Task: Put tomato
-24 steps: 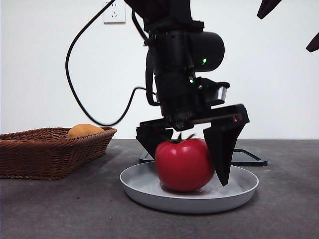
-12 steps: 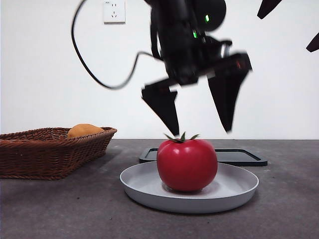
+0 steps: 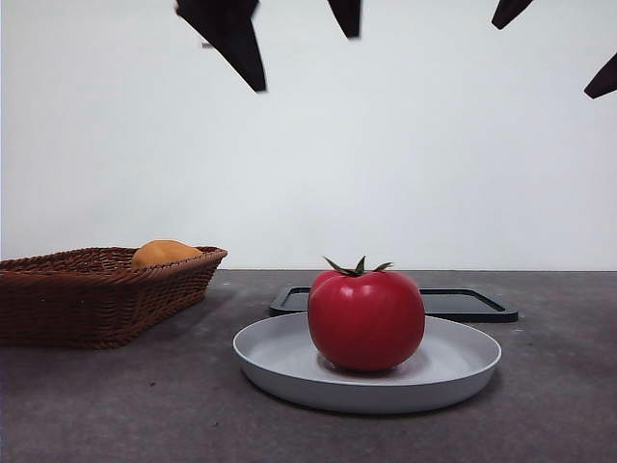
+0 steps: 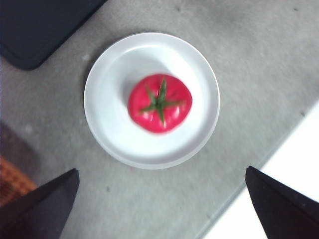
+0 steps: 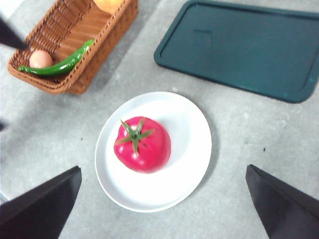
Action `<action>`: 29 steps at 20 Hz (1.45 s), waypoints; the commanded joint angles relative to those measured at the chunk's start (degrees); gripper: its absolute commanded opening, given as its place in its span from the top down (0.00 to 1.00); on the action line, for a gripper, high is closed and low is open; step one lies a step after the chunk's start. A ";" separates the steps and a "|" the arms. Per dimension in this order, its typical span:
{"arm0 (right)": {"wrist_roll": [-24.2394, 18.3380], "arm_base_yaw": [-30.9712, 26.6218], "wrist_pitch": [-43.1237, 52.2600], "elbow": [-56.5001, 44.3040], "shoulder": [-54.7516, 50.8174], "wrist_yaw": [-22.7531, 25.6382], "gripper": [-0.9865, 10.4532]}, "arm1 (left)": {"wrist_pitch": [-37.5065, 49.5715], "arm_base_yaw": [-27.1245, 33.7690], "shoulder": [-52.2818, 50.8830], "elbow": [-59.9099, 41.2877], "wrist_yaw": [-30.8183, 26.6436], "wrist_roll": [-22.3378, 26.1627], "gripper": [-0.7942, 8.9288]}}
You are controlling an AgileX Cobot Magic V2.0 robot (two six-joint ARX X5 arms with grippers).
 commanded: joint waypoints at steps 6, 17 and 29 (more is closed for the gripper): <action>-0.44 0.94 0.50 0.74 0.44 -0.17 0.38 | 5.14 0.22 -13.33 -17.55 -0.37 2.36 0.27; -0.39 3.93 -0.15 0.74 1.95 0.31 0.38 | 25.51 0.63 -44.78 -50.62 -0.28 -4.15 0.27; 5.38 10.34 2.49 1.33 14.27 -1.29 0.38 | 25.79 0.63 -67.84 -57.16 -7.23 -6.36 0.27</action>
